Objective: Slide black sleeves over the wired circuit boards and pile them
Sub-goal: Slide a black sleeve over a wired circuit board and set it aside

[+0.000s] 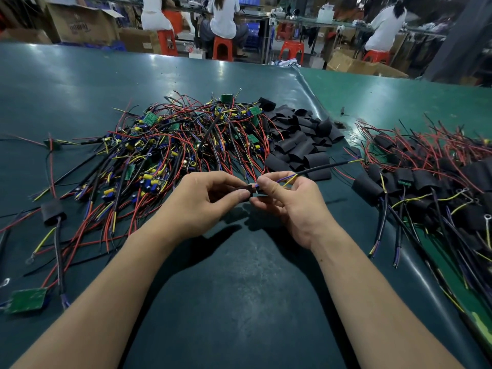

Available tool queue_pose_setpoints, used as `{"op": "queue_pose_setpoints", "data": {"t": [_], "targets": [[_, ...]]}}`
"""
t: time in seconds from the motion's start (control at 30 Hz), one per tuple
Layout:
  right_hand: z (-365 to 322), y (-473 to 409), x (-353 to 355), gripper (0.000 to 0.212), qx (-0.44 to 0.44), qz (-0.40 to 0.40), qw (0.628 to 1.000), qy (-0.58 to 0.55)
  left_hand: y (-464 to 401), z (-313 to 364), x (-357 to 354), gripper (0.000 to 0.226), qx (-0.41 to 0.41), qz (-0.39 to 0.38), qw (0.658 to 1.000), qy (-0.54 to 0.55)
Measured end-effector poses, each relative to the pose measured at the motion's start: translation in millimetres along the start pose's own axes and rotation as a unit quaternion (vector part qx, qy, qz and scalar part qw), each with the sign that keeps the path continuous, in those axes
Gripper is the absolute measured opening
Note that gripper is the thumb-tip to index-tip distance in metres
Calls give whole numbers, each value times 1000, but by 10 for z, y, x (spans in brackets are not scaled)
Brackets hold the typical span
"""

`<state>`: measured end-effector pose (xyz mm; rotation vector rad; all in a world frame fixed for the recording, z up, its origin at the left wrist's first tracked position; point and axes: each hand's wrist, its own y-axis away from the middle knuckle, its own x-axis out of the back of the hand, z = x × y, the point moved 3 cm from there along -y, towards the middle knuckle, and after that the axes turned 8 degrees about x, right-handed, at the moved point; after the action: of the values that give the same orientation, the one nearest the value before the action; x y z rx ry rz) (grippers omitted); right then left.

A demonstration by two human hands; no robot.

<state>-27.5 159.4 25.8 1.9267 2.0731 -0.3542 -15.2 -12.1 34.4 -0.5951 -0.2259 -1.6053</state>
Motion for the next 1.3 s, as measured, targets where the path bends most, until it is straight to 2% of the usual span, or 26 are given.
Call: {"op": "queue_pose_setpoints", "data": {"t": [0.07,0.17,0.23,0.37,0.43,0.57,0.7,0.8,0.97,1.3], "targets": [[-13,-15,14,8,9,10,1000,-12,-7,18,-26,11,31,-12,998,62],[-41,-28,17,7,37,7,999,-39,-14,9,-44,14,109,-43,974,195],[-53,-24,18,8,47,-10,998,-47,-12,4,-50,14,137,-56,960,237],[-61,-20,35,16,38,-54,996,-53,-8,-2,-24,18,174,-62,911,367],[-67,-23,42,21,48,-56,997,-36,-16,-11,-5,15,163,-59,921,349],[-72,-21,32,23,73,-55,996,-12,-18,-12,-5,28,118,-38,957,261],[-71,-28,27,22,78,-46,996,-10,-17,16,-17,37,82,-35,975,205],[-53,-31,27,22,77,-48,996,-6,-8,31,-30,32,43,-5,992,119],[-61,-28,36,20,101,-69,992,26,-15,41,-13,36,22,24,993,117],[-73,-34,72,18,101,-45,993,39,-22,12,-37,31,12,1,995,101]]}}
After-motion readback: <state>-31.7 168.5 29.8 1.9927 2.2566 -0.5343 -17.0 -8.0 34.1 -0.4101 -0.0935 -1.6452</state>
